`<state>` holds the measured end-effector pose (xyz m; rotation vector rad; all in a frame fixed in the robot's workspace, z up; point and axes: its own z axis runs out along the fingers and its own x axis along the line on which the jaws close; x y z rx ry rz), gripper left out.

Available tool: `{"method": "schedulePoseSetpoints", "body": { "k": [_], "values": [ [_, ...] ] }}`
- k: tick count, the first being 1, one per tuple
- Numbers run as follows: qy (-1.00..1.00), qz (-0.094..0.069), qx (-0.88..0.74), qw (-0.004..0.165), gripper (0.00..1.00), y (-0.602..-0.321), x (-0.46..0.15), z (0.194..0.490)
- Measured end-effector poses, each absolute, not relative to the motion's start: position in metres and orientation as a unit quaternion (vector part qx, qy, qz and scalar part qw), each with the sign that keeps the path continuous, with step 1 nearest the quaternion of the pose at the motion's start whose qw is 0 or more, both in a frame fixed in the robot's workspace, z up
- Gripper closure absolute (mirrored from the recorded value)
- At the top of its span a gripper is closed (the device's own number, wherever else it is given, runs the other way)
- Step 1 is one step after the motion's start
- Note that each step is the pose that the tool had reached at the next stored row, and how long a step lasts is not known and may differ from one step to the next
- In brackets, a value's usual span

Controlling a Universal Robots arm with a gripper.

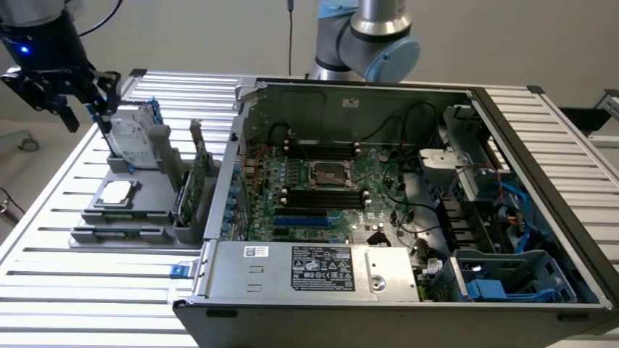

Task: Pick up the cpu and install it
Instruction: 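Pick up the cpu and move it towards the insertion slot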

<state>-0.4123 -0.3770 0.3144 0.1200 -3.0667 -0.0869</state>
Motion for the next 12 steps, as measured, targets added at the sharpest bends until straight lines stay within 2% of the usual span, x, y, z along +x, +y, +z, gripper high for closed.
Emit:
{"method": "schedulePoseSetpoints", "body": {
  "k": [12],
  "values": [
    [-0.996, -0.03, 0.07, 0.043, 0.46, -0.389, -0.413, 0.294]
  ]
}}
